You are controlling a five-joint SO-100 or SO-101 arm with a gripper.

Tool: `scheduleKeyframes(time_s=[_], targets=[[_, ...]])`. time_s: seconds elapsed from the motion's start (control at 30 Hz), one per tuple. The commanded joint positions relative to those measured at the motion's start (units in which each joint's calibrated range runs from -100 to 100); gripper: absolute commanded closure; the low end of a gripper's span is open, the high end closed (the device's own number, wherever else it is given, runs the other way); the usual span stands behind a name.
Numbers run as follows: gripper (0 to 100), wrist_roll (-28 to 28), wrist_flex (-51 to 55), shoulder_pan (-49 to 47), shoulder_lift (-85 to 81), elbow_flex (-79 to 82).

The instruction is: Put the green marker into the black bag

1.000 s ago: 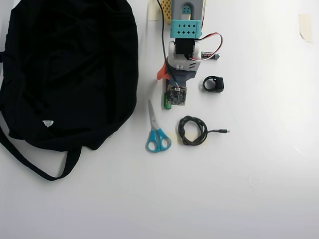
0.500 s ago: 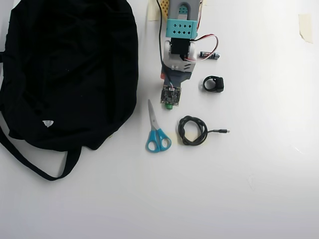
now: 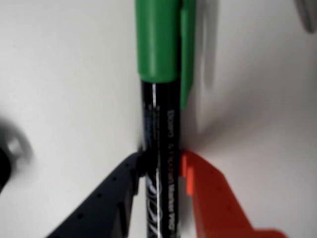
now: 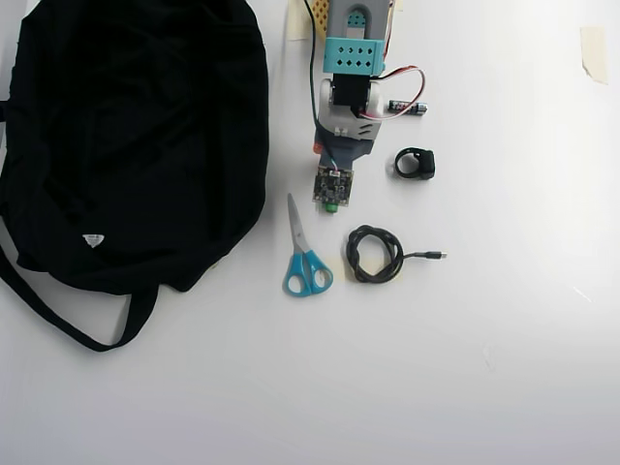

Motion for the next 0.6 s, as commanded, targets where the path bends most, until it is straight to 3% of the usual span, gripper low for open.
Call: scheduleKeyframes(time_s=[0.0,0.57], targets=[[98,0.01,-0.05,-0.64,-0.54,-0.02],[98,0.59,14.08,-0.72,-1.04,-12.42]])
